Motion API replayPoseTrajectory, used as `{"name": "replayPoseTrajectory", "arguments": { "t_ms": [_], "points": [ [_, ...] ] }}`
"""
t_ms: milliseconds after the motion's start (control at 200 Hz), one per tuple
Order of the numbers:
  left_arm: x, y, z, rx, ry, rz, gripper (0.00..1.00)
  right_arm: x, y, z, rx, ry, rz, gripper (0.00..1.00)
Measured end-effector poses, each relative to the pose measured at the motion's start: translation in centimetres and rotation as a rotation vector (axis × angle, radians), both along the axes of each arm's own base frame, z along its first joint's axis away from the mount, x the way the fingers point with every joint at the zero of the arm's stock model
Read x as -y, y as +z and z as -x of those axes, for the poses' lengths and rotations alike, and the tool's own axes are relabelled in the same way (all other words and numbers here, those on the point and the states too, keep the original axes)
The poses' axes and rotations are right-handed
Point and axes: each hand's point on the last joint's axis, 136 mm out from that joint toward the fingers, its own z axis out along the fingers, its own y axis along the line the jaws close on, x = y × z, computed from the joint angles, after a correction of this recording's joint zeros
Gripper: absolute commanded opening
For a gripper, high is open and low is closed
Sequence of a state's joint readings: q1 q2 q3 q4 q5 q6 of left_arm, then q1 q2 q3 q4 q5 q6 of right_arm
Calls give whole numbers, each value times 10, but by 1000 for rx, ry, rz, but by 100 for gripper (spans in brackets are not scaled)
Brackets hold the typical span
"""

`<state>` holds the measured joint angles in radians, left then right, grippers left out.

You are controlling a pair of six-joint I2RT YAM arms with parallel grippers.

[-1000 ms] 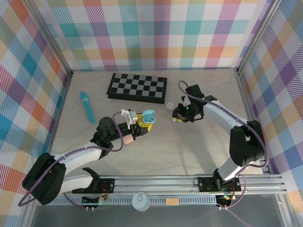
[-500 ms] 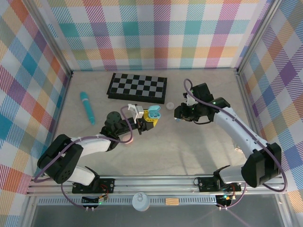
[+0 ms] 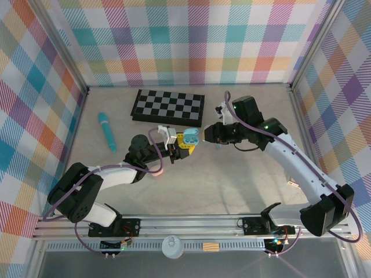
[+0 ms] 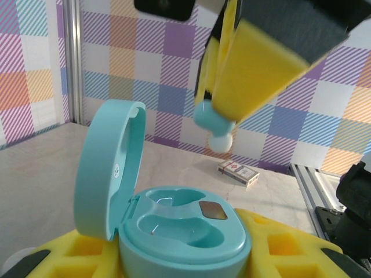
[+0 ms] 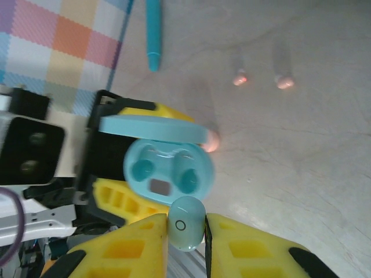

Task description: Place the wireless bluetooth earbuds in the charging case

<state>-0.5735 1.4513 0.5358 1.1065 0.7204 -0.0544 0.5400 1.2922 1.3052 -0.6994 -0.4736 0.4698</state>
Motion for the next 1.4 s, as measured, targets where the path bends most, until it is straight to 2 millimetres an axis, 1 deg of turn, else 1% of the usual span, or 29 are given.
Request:
{"name": "replayPoseTrajectory", "arguments": {
  "t_ms": [60, 150, 340, 505, 920, 1145, 1400],
  "points": [
    [0, 0, 1, -1, -5, 0, 30, -5, 7, 0, 16, 20, -16, 23],
    [1, 0, 2, -1, -15, -1, 30, -12, 9, -1, 19, 45, -21, 23],
    [0, 4, 5, 4, -24, 6, 30, -22, -3, -6, -5, 70, -6, 23],
    [-1, 9, 7, 14, -24, 14, 30, -24, -9, -7, -14, 78, 2, 23],
    [-1, 9, 6, 14, -20, 14, 30, -25, -9, -8, -16, 85, -1, 22],
    [-1, 9, 6, 15, -19, 14, 30, -29, -9, -3, -21, 103, -2, 23],
    [-1, 9, 6, 16, -19, 14, 30, -27, -12, 0, -34, 103, 11, 23]
  ]
}}
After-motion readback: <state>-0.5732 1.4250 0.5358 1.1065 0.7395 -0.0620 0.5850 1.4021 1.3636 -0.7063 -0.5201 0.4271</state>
